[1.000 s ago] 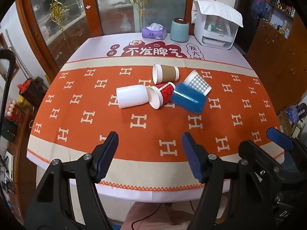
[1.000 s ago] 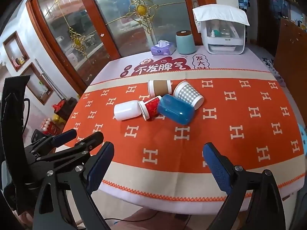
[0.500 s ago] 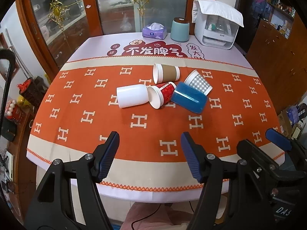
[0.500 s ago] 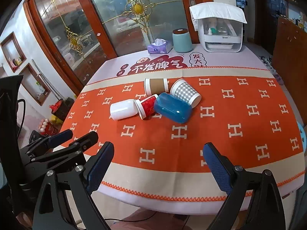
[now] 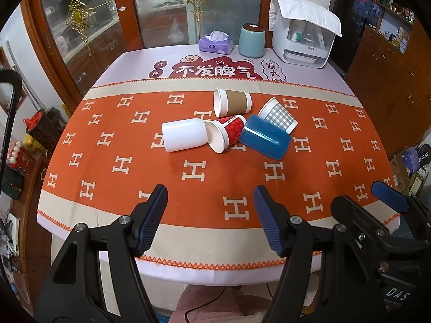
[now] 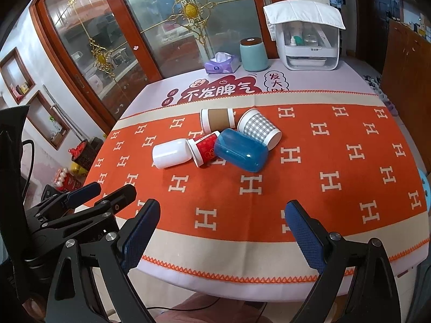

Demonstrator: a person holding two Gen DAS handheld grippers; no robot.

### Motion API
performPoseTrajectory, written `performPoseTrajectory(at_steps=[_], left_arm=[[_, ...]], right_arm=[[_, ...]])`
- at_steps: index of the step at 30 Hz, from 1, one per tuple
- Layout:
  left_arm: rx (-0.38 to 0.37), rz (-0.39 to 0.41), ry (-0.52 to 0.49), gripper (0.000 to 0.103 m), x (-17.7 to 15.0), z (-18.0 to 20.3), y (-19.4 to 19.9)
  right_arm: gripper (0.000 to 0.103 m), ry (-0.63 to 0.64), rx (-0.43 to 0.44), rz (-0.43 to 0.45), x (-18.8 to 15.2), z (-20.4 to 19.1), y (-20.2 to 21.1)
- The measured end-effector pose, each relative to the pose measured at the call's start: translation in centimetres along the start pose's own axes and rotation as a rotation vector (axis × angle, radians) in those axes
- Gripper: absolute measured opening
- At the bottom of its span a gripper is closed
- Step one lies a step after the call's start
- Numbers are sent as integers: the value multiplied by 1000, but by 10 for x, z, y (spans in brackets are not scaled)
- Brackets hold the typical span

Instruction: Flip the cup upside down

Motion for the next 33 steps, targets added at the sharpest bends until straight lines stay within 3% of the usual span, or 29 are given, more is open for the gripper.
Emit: performPoseTrajectory(at_steps=[27,33], left_arm=[[5,-8,-6,64,1,3,-6],[8,-10,-5,64,3,-12,-9]], right_arm=[[95,0,5,-3,1,0,-3],[95,1,7,-3,1,0,-6]])
Point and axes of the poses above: each gripper's, at about its wrist camera, not at the fingertips, and y roughly against the way its jaws point, z to its right, x to its top, the point moved 3 cm from there along -y, roughly the way its jaws point, and after that the axes turned 6 degrees about y, right-handed, at the moved point
